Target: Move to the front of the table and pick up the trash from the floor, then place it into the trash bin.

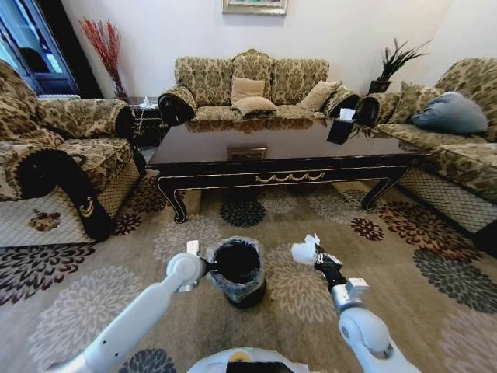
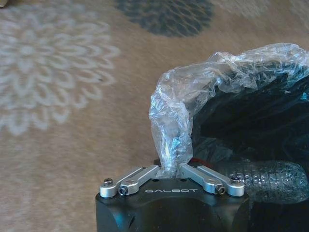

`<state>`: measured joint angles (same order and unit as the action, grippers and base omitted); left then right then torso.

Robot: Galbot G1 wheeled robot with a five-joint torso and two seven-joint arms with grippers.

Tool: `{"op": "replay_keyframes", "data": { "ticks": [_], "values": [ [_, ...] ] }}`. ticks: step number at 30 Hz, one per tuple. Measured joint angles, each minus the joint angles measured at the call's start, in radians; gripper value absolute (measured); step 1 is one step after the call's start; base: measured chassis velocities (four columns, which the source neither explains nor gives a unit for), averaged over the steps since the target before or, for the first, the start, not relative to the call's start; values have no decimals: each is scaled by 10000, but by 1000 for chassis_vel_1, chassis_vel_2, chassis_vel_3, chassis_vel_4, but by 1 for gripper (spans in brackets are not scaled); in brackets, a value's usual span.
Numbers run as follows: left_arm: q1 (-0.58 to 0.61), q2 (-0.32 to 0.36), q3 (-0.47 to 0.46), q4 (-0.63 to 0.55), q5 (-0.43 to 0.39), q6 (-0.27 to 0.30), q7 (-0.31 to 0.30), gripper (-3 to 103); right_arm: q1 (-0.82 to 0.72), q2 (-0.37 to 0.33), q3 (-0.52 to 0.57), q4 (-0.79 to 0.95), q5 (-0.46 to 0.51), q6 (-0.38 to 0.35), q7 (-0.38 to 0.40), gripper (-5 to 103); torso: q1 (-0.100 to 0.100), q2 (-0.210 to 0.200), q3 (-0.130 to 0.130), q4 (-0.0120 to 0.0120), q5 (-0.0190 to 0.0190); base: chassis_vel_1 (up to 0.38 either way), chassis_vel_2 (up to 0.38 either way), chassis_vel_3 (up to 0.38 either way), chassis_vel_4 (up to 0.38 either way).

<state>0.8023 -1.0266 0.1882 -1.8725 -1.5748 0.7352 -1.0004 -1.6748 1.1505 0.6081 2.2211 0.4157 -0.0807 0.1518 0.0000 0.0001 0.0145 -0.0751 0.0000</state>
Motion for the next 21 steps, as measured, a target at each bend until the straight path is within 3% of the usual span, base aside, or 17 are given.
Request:
{"op": "replay_keyframes", "data": {
  "ticks": [5, 8, 13, 21],
  "values": [
    [-506, -295, 881, 273, -21, 1, -105, 0, -471, 90, 112, 978, -35, -44, -84, 0, 0, 0, 0, 0, 1, 0, 0, 0, 0],
    [-878, -625, 1545, 475, -54, 0, -289, 0, -1021, 296, -131, 1758, -592, -19, -307, 0, 0, 0, 0, 1, 1, 0, 0, 0, 0],
    [-1039, -953, 1846, 596, -70, 1, -434, 0, -1673, 718, -772, 2182, -1818, 286, -676, 0, 0, 0, 0, 0, 0, 0, 0, 0, 0],
    [-925, -932, 1865, 196, -96, 1, -523, 0, -1982, 945, -1576, 2054, -2759, 508, -926, 0, 0, -1, 0, 1, -2, 0, 0, 0, 0]
  ]
}}
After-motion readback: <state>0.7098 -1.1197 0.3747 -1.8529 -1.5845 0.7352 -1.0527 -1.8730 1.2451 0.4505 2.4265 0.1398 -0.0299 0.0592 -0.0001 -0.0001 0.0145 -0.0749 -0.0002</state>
